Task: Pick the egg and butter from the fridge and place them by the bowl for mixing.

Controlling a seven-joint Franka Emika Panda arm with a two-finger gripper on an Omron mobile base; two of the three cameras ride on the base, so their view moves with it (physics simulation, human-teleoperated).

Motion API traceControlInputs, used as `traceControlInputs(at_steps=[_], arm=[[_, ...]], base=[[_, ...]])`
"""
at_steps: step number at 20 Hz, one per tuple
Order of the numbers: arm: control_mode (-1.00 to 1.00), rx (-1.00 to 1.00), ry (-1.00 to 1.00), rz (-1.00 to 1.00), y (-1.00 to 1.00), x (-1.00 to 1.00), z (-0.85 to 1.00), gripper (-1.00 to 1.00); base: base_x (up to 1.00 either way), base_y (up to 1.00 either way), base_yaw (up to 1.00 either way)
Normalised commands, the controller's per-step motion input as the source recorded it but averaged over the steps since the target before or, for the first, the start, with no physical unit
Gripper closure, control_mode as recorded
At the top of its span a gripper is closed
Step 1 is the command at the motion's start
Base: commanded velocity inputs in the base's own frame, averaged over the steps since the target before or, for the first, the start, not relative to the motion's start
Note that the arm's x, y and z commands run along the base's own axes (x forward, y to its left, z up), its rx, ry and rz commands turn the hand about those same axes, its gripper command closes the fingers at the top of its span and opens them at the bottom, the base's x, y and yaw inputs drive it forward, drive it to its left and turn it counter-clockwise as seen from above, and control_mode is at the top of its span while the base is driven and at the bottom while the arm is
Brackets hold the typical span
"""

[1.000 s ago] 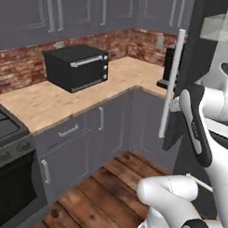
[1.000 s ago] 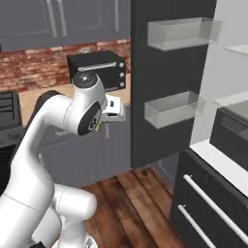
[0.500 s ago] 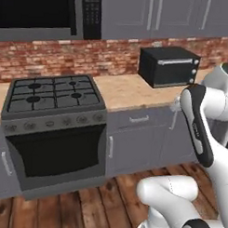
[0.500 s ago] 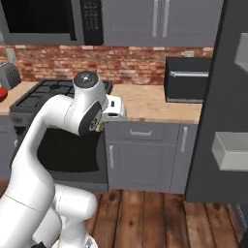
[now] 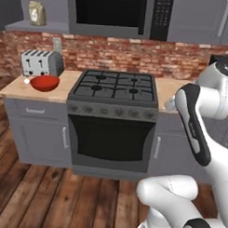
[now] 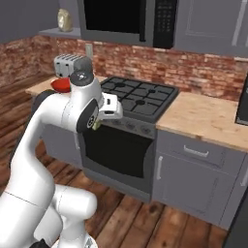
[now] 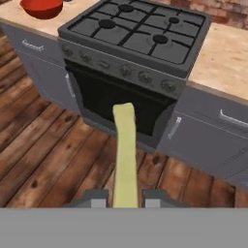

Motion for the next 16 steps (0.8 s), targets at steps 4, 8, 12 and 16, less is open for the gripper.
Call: traceControlInputs(at_steps=[4,8,12,16], arm=[[1.0,0.0,0.0,0.0,0.0,0.0,0.0,1.0],[1.0,0.0,0.0,0.0,0.0,0.0,0.0,1.0],[1.0,0.0,0.0,0.0,0.0,0.0,0.0,1.0],[1.0,0.0,0.0,0.0,0.0,0.0,0.0,1.0]], base=[[0.54,0.04,0.24],[0.79,0.14,0.16],[0.83,0.21,0.19],[0.63,0.34,0.31]])
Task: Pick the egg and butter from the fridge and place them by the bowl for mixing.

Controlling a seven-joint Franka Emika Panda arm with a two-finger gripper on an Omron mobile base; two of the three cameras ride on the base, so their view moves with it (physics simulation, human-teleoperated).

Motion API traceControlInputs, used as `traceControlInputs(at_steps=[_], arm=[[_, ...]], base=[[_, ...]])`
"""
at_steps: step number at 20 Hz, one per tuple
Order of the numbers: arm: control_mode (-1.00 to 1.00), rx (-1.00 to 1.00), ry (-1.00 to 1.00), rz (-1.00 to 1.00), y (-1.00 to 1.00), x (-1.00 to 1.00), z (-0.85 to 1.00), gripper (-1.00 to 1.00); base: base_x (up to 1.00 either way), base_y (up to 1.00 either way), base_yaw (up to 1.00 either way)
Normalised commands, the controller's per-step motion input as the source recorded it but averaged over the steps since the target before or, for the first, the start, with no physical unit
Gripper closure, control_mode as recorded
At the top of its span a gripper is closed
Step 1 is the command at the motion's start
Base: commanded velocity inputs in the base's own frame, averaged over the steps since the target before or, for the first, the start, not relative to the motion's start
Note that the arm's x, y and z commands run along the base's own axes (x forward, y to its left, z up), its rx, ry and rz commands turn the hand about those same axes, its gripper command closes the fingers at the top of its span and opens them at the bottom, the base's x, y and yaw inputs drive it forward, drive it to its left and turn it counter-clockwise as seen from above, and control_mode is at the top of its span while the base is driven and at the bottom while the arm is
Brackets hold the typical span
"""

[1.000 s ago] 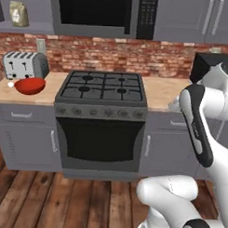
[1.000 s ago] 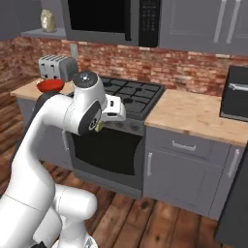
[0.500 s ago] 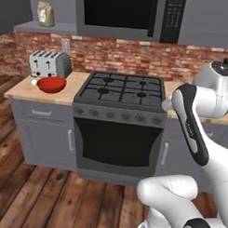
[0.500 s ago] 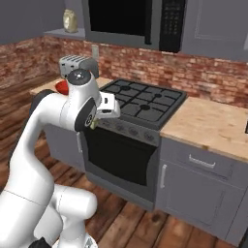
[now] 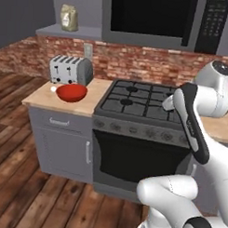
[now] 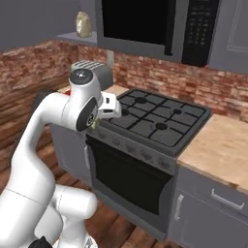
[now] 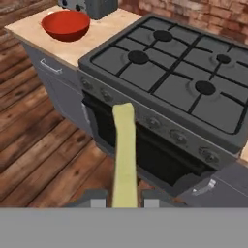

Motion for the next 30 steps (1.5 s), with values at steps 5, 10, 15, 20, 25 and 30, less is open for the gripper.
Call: traceControlInputs(at_steps=[5,10,15,20,25,30], arm=[[1.0,0.0,0.0,0.0,0.0,0.0,0.0,1.0],[1.0,0.0,0.0,0.0,0.0,0.0,0.0,1.0],[1.0,0.0,0.0,0.0,0.0,0.0,0.0,1.0],[1.0,0.0,0.0,0.0,0.0,0.0,0.0,1.0],[1.0,0.0,0.0,0.0,0.0,0.0,0.0,1.0],[1.0,0.0,0.0,0.0,0.0,0.0,0.0,1.0]], base=[[0.38,0.55,0.25],[0.46,0.66,0.01],[0.71,0.49,0.0],[0.63,0.38,-0.06],[0.56,0.38,-0.17],[0.48,0.37,-0.29]])
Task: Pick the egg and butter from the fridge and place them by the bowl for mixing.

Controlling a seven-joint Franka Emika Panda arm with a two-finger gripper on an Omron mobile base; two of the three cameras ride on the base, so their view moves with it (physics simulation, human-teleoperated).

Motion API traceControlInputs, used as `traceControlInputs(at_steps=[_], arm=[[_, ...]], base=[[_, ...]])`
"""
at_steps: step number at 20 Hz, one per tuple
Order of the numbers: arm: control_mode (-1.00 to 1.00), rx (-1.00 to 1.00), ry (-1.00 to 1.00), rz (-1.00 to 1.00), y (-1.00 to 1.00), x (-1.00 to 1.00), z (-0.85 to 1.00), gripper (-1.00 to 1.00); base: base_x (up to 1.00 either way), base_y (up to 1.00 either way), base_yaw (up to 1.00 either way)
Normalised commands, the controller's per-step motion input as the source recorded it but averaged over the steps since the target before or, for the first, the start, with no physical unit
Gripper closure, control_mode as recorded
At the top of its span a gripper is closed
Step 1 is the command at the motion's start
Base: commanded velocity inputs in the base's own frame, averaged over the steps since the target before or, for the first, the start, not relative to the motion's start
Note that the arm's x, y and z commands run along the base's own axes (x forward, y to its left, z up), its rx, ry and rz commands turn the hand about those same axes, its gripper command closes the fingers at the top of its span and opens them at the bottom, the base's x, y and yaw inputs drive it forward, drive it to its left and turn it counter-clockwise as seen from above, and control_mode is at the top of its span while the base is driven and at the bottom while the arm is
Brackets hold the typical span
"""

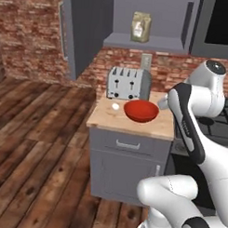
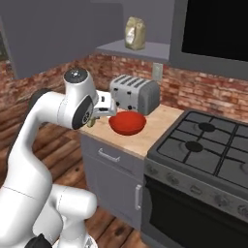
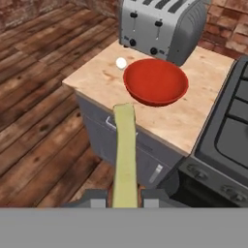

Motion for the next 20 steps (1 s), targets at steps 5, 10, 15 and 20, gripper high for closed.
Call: traceControlInputs(at_steps=[5,10,15,20], arm=[[1.0,0.0,0.0,0.0,0.0,0.0,0.0,1.0],[1.0,0.0,0.0,0.0,0.0,0.0,0.0,1.0],[1.0,0.0,0.0,0.0,0.0,0.0,0.0,1.0],[1.0,0.0,0.0,0.0,0.0,0.0,0.0,1.0]], base=[[0.49,0.38,-0.35],[0.47,0.44,-0.26],[0.49,0.4,-0.19],[0.47,0.33,-0.24]])
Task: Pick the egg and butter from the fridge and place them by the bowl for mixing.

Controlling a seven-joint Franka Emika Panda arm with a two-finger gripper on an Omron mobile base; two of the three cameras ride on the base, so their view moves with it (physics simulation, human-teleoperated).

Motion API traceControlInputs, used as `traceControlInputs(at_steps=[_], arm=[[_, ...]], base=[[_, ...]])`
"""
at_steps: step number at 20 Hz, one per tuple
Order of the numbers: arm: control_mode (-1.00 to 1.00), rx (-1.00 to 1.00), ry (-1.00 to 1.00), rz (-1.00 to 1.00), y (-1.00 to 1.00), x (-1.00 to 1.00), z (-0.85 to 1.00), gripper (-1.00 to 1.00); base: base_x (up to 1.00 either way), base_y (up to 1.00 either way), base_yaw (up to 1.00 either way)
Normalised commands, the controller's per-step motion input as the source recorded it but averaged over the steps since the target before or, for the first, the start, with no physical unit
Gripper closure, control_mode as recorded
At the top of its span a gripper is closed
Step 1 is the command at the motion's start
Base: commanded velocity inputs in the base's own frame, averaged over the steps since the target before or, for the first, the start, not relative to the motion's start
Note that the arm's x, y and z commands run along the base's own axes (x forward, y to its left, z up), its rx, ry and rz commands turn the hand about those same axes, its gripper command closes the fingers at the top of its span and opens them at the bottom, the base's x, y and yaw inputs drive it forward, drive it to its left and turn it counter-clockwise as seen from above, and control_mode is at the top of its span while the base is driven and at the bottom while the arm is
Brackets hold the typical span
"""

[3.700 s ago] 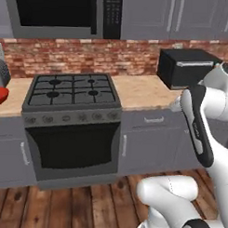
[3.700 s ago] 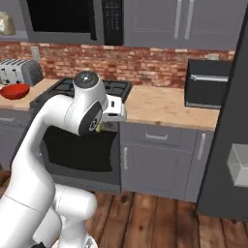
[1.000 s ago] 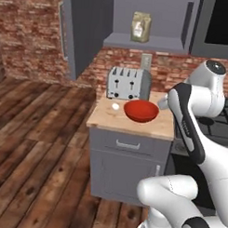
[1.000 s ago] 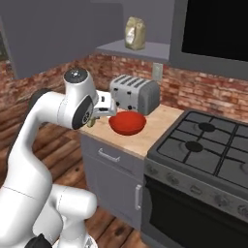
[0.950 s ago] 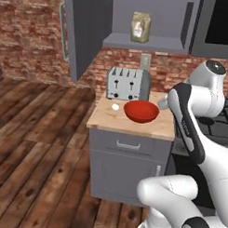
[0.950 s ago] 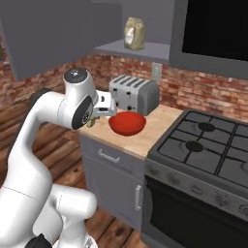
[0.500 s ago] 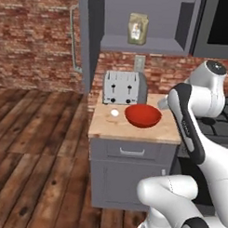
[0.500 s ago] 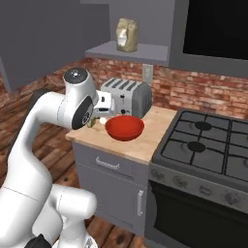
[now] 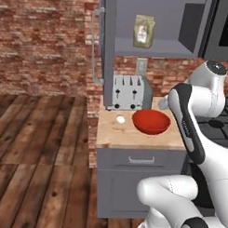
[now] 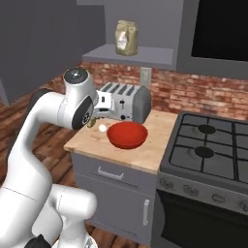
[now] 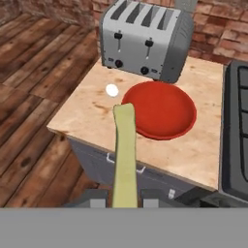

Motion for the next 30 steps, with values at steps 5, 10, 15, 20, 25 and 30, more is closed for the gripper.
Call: traceControlInputs(at_steps=[5,10,15,20,25,30], arm=[[1.0,0.0,0.0,0.0,0.0,0.0,0.0,1.0],[1.0,0.0,0.0,0.0,0.0,0.0,0.0,1.0],[1.0,0.0,0.0,0.0,0.0,0.0,0.0,1.0],[1.0,0.0,0.0,0.0,0.0,0.0,0.0,1.0],[1.0,0.0,0.0,0.0,0.0,0.0,0.0,1.0],[1.0,0.0,0.0,0.0,0.0,0.0,0.0,1.0]], base=[[0.35,0.25,-0.1],[0.44,0.17,-0.24],[0.31,0.13,-0.09],[0.31,0.12,0.02],[0.51,0.0,0.14],[0.39,-0.08,0.29]])
